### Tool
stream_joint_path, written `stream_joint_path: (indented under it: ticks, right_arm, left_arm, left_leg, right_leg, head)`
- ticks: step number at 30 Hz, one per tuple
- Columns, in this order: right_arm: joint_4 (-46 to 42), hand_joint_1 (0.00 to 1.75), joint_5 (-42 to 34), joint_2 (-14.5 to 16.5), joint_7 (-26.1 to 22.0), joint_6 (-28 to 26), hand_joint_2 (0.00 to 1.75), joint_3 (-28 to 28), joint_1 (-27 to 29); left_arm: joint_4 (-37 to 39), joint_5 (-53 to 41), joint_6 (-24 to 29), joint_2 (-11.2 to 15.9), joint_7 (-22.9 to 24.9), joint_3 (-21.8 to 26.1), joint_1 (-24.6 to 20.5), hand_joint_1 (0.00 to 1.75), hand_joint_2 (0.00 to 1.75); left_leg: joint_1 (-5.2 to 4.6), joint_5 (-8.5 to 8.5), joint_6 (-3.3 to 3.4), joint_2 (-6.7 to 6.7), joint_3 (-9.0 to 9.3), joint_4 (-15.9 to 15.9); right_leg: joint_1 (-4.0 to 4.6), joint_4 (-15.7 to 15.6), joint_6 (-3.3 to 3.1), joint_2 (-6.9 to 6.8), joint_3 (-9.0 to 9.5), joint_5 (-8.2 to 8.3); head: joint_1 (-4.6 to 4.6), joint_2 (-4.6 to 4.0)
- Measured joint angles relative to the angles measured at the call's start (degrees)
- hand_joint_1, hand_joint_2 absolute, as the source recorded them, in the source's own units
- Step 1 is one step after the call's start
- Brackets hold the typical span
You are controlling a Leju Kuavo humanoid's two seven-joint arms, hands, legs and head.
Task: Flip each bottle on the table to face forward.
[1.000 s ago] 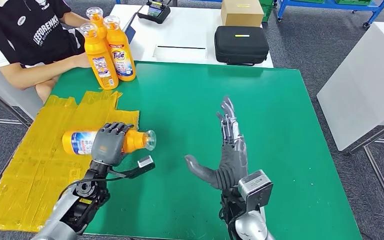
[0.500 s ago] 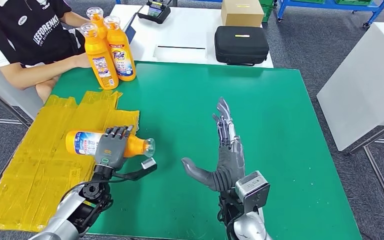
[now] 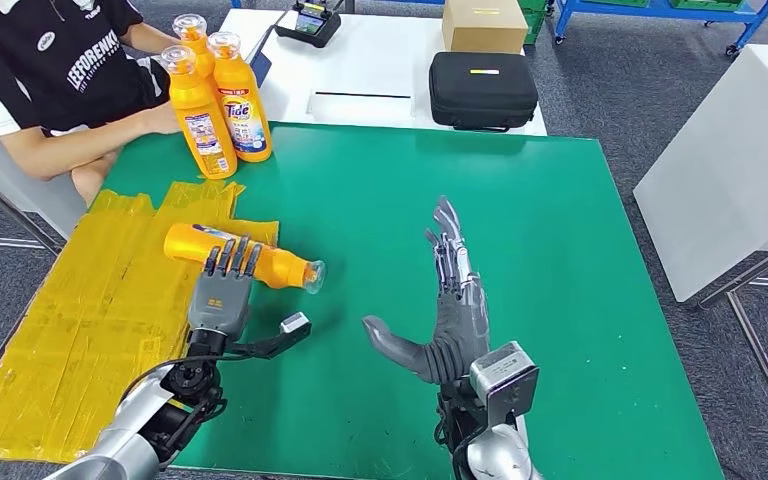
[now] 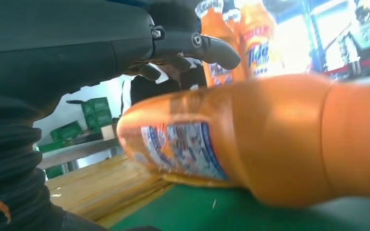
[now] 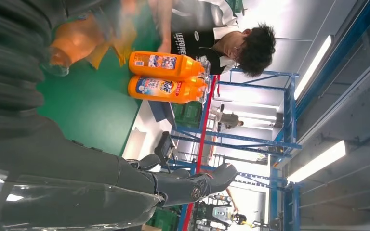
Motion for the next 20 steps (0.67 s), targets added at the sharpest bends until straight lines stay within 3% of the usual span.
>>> stream_joint_path:
  ticks: [6,12,14,18,20]
  right_arm:
    - [0.4,0.00,0.3,0.1,0.1,-0.1,1.75,0.0,0.1]
    - [0.6,0.00,0.6,0.1,0.2,-0.4,1.75,0.0,0.7]
    - [0.6,0.00,0.7,0.1,0.4,-0.5,1.75,0.0,0.9]
    - [0.6,0.00,-0.1,0.1,0.6,-0.9,1.75,-0.4,1.1]
    - [0.6,0.00,-0.6,0.1,0.6,-1.1,1.75,-0.8,1.2]
  left_arm:
    - [0.8,0.0,-2.5,-0.3,1.2,-0.3,-0.3,0.00,1.75]
    - [1.0,1.1,-1.5,-0.9,1.1,1.1,-0.2,0.00,1.75]
    - [0.2,6.8,-0.7,-1.5,-4.8,3.4,0.5,0.00,1.75]
    - [-8.1,27.5,-4.9,-4.3,-25.3,10.9,4.0,0.00,1.75]
    - [-14.0,33.4,-8.1,-5.2,-29.2,12.4,6.2,0.00,1.75]
  left_leg:
    - [0.00,0.00,0.00,-0.01,0.03,0.0]
    - [0.00,0.00,0.00,0.00,0.05,0.0]
    - [0.00,0.01,0.00,0.00,0.06,0.0]
    - [-0.03,0.01,0.01,0.00,0.03,0.0]
    - [-0.04,0.01,0.02,0.01,0.02,0.0]
  right_leg:
    - [0.00,0.0,0.00,-0.01,0.05,0.00]
    - [0.00,0.0,0.00,0.00,0.05,0.00]
    - [0.00,0.0,0.00,0.00,0.05,0.00]
    - [-0.02,0.0,0.00,0.00,0.04,0.00]
    - [-0.04,0.0,0.01,0.01,0.04,0.00]
  head:
    - [0.01,0.00]
    - [0.01,0.00]
    - [0.00,0.00]
    - [0.01,0.00]
    - [0.01,0.00]
